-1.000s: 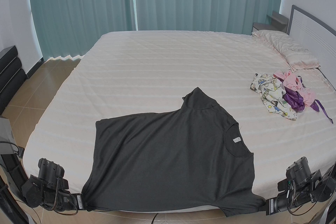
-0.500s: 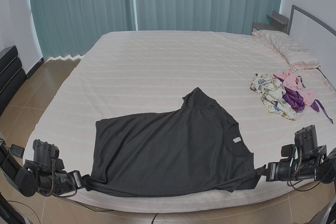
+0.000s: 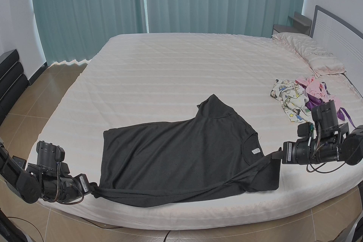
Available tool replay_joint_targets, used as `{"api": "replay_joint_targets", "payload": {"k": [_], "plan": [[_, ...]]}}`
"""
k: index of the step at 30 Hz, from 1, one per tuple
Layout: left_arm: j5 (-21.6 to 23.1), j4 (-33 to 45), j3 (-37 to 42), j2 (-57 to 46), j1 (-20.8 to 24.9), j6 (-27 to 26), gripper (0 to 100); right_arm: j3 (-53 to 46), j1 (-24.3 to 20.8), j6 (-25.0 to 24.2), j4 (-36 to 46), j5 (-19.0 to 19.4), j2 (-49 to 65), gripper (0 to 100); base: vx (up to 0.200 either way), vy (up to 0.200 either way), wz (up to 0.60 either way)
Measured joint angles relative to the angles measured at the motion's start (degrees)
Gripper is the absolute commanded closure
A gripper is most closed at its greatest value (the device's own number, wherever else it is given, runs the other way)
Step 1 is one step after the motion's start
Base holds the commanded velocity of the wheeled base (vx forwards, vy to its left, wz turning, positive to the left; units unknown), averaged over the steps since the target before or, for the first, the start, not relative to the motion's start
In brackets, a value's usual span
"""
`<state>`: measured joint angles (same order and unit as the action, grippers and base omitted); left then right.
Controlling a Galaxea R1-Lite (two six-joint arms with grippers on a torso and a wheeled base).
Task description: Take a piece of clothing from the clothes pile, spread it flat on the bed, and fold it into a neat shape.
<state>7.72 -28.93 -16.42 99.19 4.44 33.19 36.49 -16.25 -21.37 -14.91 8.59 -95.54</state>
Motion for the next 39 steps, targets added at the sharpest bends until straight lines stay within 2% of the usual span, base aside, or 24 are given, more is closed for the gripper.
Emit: {"api": "replay_joint_targets", "payload": {"k": [17, 24, 32, 39], "plan": [[-0.2, 1.5, -11.0, 8.8, -1.1, 6.1, 100, 15.7, 0.1, 0.5, 0.8, -0.3, -13.1, 100, 0.0, 0.0, 0.0], [-0.5, 1.2, -12.9, 10.5, -2.1, 9.4, 100, 19.6, 0.7, 0.1, 0.5, -0.4, -16.1, 100, 0.0, 0.0, 0.0], [-0.4, 2.0, -11.8, 7.6, -2.3, 9.7, 100, 20.5, 1.6, 0.1, 0.5, -0.7, -17.2, 100, 0.0, 0.0, 0.0], [0.0, 10.1, -10.9, 2.1, -2.3, 9.2, 100, 20.6, 2.2, 0.1, -1.1, -0.8, -17.4, 100, 0.0, 0.0, 0.0]]}}
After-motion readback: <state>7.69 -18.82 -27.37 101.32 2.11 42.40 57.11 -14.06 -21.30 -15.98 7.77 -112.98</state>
